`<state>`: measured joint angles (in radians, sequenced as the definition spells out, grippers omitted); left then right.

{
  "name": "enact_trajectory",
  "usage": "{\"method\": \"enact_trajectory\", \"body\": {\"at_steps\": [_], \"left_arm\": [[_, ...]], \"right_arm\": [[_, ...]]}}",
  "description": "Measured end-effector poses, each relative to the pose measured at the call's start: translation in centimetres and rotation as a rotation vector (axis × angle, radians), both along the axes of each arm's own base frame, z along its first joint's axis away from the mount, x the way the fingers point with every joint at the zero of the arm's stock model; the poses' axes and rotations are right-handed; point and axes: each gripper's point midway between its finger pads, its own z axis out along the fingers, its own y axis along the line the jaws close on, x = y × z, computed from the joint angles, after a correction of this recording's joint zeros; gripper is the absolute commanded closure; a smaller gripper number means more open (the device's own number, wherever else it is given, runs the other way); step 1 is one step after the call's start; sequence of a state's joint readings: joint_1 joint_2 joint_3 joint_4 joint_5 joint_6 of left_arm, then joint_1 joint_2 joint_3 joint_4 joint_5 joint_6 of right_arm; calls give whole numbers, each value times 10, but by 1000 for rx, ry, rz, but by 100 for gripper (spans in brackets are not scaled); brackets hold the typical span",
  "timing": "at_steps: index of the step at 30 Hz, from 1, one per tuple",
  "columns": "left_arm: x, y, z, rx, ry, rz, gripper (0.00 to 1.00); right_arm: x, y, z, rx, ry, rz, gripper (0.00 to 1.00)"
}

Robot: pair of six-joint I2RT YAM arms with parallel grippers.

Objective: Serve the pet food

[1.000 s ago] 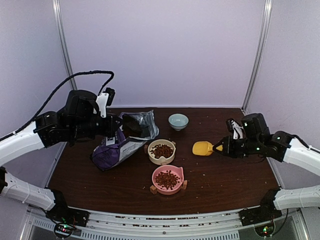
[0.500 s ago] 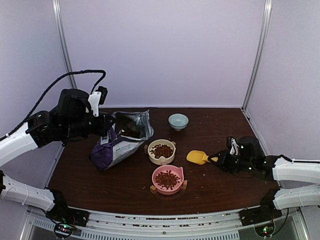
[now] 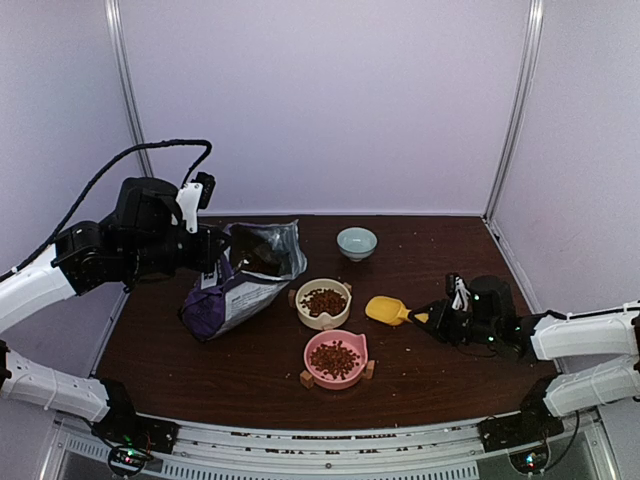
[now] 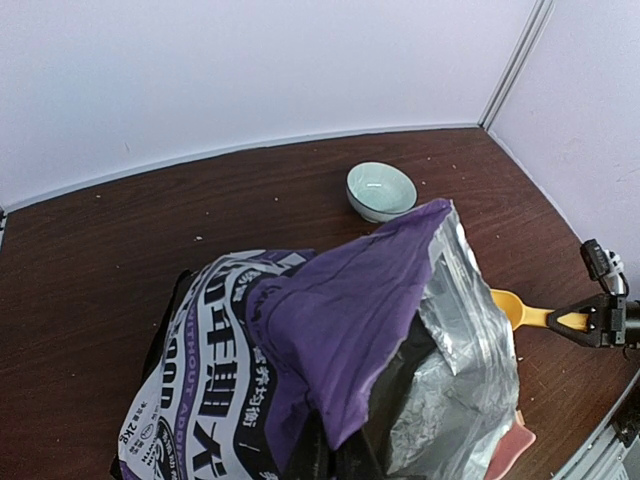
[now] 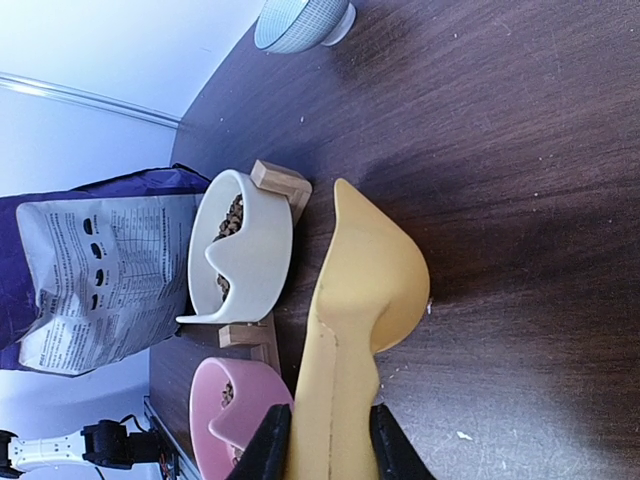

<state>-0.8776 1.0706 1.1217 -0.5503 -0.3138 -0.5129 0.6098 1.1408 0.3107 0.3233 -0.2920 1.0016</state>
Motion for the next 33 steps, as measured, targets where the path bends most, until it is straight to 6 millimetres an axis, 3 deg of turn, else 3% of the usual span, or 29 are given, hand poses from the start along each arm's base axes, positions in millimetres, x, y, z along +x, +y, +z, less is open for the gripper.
{"method": "enact_trajectory", "body": {"at_steps": [4,9,16,22,33], "left_arm": [[0,0,0,-1,0,0,100],[0,0,0,-1,0,0,100],[0,0,1,2,3,-2,100],[-1,4,4,36,12,-9,100],[-15,19,21,153,38,-125,100]], "right_arm": [[1,1,-7,-12,2,5,64],[-13,-8,-38,-68,82,10,51],[-20,-17,-46,-113,106,6,25],[-17,-33,-31,-192,50,-33,9],[1,-54,34,-349,-113,-73,11]]}}
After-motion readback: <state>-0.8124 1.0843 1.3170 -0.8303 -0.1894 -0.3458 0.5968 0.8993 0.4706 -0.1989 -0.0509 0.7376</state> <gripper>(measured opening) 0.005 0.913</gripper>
